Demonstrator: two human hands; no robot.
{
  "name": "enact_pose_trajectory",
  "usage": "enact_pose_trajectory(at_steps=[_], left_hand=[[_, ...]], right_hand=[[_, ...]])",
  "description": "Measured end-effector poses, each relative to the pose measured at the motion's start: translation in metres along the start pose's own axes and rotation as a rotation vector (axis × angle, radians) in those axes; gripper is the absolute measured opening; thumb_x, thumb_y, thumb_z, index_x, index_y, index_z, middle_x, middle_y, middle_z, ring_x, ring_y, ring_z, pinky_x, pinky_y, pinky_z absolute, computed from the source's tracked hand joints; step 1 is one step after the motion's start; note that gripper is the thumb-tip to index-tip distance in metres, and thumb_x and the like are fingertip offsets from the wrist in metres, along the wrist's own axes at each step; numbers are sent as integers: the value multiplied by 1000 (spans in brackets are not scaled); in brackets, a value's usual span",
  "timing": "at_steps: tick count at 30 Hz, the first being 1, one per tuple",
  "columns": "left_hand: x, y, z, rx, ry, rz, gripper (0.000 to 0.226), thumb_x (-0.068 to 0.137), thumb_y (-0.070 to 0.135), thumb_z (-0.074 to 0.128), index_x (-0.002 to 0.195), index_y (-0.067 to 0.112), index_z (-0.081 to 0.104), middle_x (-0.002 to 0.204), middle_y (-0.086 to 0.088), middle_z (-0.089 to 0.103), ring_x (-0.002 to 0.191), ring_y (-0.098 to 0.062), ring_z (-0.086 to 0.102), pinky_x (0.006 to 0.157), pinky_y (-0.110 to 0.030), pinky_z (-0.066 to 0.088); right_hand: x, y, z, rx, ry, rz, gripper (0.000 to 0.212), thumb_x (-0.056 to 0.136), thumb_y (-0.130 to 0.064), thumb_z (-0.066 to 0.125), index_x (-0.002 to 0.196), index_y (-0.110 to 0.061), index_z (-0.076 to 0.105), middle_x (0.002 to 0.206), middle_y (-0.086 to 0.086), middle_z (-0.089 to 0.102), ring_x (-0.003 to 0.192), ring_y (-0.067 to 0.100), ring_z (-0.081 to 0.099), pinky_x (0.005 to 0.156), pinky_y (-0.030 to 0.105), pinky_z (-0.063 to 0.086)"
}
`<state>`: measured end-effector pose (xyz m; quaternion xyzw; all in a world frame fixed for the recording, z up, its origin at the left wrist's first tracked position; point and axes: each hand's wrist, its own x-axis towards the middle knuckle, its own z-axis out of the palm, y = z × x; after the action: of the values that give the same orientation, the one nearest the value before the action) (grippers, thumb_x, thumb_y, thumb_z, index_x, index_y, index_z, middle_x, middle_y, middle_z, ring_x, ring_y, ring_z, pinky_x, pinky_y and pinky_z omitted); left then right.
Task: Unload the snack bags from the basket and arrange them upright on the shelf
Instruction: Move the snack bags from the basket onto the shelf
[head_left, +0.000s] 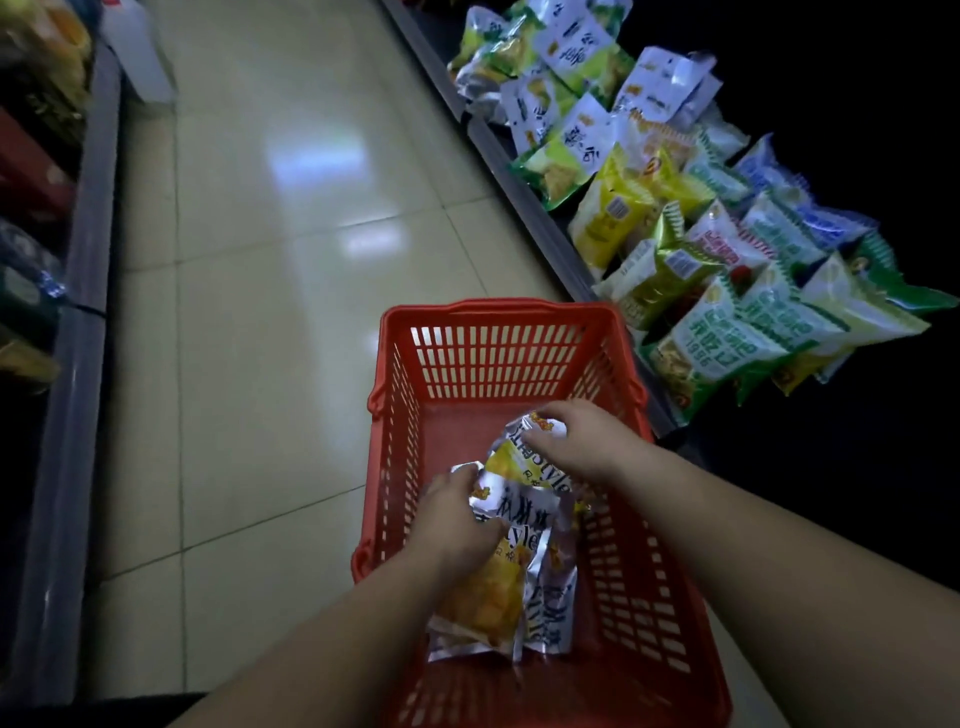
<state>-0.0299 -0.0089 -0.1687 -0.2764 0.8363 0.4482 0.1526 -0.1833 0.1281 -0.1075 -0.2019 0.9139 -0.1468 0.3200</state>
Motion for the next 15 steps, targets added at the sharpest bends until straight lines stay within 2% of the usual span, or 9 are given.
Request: enact_pose_trajectory(at_steps=[4, 6, 8, 10, 13, 15], left_hand=[[39, -14, 17, 75, -5, -136, 110, 65, 46, 90, 155, 38, 27, 158, -7, 28, 148, -32, 23, 119, -47, 33], [53, -19, 25, 121, -20, -168, 120, 62, 45, 92, 158, 39, 20, 163, -10, 18, 153, -32, 12, 122, -46, 28], [65, -22, 30, 127, -21, -185, 128, 61, 44, 93, 160, 38, 11, 166, -9, 12, 154, -31, 7, 123, -47, 26], [74, -26, 32, 153, -17, -184, 132, 60, 47, 92, 160, 37, 7, 167, -6, 15, 154, -32, 8, 123, -47, 24], [79, -32, 32, 183, -27, -211, 138, 56, 53, 93, 161, 33, 5, 164, -1, 28, 151, -33, 17, 120, -44, 28], [80, -33, 34, 198, -63, -214, 140, 54, 57, 92, 161, 33, 5, 159, 3, 38, 148, -33, 27, 117, -44, 33]], right_hand=[[44, 20, 21, -136, -50, 56, 85, 87, -66, 60, 158, -33, 26, 168, 13, 9, 155, 34, 3, 125, 50, 14], [59, 31, 34, -189, -65, 65, 96, 82, -69, 63, 159, -34, 19, 168, 17, 1, 155, 37, -4, 125, 52, 10], [68, 39, 45, -213, -79, 78, 102, 78, -71, 64, 160, -32, 15, 168, 20, 2, 154, 38, -4, 125, 51, 10], [72, 41, 52, -253, -95, 80, 106, 77, -72, 66, 160, -31, 13, 167, 18, 8, 154, 38, 2, 125, 49, 10], [72, 40, 59, -362, -44, 45, 109, 72, -73, 70, 158, -29, 18, 159, 16, 30, 145, 38, 22, 118, 47, 21], [72, 41, 62, -351, -43, 49, 112, 70, -70, 74, 157, -31, 17, 156, 16, 34, 142, 38, 29, 116, 47, 26]])
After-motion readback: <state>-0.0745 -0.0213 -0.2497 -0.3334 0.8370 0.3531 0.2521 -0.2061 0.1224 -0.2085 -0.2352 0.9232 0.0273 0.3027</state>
